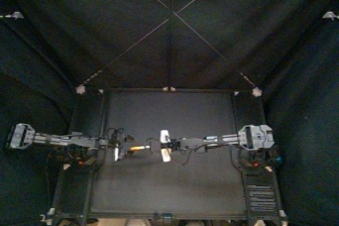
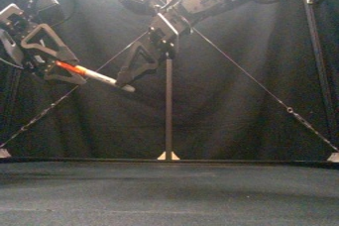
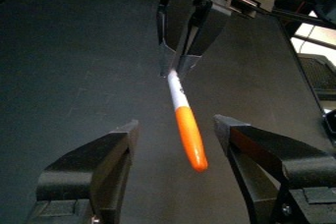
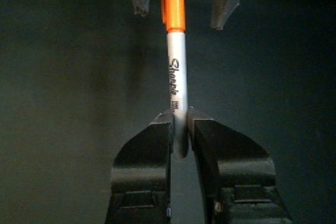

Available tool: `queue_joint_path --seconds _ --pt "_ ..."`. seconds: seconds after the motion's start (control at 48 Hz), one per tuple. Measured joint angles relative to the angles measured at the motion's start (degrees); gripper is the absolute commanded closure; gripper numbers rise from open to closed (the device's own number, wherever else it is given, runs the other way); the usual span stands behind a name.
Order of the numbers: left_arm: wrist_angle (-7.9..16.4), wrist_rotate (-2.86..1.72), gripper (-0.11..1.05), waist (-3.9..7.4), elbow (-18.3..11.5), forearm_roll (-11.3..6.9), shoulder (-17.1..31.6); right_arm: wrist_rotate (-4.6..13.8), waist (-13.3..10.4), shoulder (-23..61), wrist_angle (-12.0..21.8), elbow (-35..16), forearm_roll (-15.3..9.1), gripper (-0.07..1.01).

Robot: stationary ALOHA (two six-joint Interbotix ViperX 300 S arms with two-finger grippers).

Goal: Uncap the pen

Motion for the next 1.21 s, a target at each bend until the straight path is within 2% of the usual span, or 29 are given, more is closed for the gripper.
queue_joint_path --seconds 0.125,0.354,0.5,0.583,0.833,0.854,0.875,1.208 --pt "0.00 0.09 0.12 0.35 0.09 0.00 0.00 0.00 0.00 0.00 0.00 0.00 0.09 0.46" --pt "0.18 0.00 0.40 0.53 0.00 -0.26 0.00 0.09 -0.18 -0.44 0.00 0.00 0.00 0.46" --pt "0.26 0.09 0.50 0.62 0.09 -0.44 0.00 0.09 -0.26 -1.14 0.00 0.18 0.00 0.46" --pt "0.18 0.26 0.52 0.62 0.00 -0.44 -0.09 0.00 -0.18 -2.20 0.00 0.97 -0.09 0.46" --pt "-0.26 0.26 0.52 0.35 -0.79 -0.44 0.00 0.26 -0.26 -5.62 -0.62 4.83 0.35 0.47" --pt "0.18 0.44 0.52 0.26 -0.88 -0.35 0.00 0.62 -0.26 -5.98 -0.62 5.10 0.44 0.47" --pt "0.26 0.18 0.52 0.26 -0.79 -0.44 0.00 0.44 -0.18 -6.42 -0.26 5.80 0.70 0.47" --pt "0.35 0.26 0.52 0.26 -0.70 -0.44 -0.53 0.35 -0.35 -10.11 -0.26 11.43 2.29 0.47"
